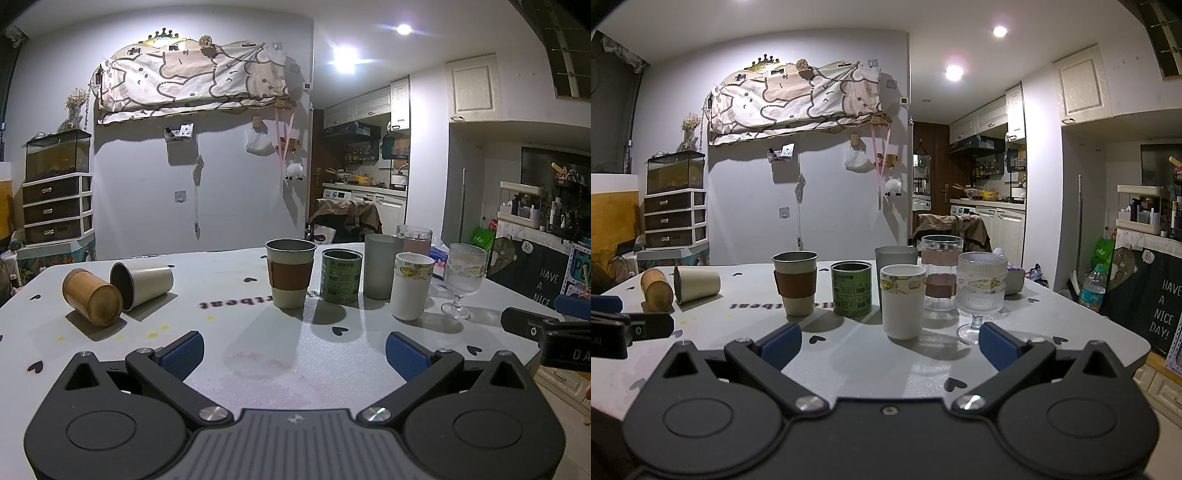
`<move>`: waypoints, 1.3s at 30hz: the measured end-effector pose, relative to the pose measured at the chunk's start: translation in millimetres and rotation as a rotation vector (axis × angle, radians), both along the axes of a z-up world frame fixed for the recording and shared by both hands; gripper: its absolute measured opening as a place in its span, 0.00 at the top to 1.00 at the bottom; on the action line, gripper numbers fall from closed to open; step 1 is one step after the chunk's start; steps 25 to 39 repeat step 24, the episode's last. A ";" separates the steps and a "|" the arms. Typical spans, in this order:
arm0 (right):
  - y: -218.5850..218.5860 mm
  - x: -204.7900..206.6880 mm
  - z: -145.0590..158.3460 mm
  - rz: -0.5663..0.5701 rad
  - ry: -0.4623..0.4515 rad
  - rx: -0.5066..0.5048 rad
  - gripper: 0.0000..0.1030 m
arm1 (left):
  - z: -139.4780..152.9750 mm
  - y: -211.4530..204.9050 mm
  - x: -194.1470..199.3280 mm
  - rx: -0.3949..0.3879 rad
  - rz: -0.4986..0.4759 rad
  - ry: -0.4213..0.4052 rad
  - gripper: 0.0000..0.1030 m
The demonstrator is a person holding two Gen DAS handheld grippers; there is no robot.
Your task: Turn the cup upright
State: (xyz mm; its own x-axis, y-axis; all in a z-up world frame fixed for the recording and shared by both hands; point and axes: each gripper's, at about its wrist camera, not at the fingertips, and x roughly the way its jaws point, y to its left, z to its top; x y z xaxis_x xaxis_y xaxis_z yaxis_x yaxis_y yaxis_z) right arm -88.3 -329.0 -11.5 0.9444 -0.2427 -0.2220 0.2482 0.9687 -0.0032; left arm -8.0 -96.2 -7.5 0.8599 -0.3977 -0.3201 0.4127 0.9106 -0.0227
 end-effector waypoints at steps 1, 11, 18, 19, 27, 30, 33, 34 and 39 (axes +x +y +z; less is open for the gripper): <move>0.1 0.0 0.0 0.000 0.000 0.000 0.00 | 0.1 -0.9 0.3 -0.001 0.000 0.000 0.00; 0.3 -0.5 0.5 0.000 0.000 -0.001 0.00 | 0.2 -0.3 -0.1 -0.001 0.000 0.000 0.00; 1.0 0.9 -0.1 -0.001 0.005 -0.001 0.00 | 1.1 0.9 0.9 -0.001 0.004 0.002 0.00; 1.1 0.7 -0.1 0.000 0.005 -0.002 0.00 | 1.2 0.9 1.0 -0.001 0.005 0.002 0.00; 0.9 0.9 0.1 -0.001 0.004 -0.002 0.00 | 2.2 4.2 1.0 -0.001 0.011 0.004 0.00; 0.9 0.9 0.1 -0.001 0.004 -0.002 0.00 | 2.2 4.2 1.0 -0.001 0.011 0.004 0.00; 0.9 0.9 0.1 -0.001 0.004 -0.002 0.00 | 2.2 4.2 1.0 -0.001 0.011 0.004 0.00; 0.9 0.9 0.1 -0.001 0.004 -0.002 0.00 | 2.2 4.2 1.0 -0.001 0.011 0.004 0.00; 0.9 0.9 0.1 -0.001 0.004 -0.002 0.00 | 2.2 4.2 1.0 -0.001 0.011 0.004 0.00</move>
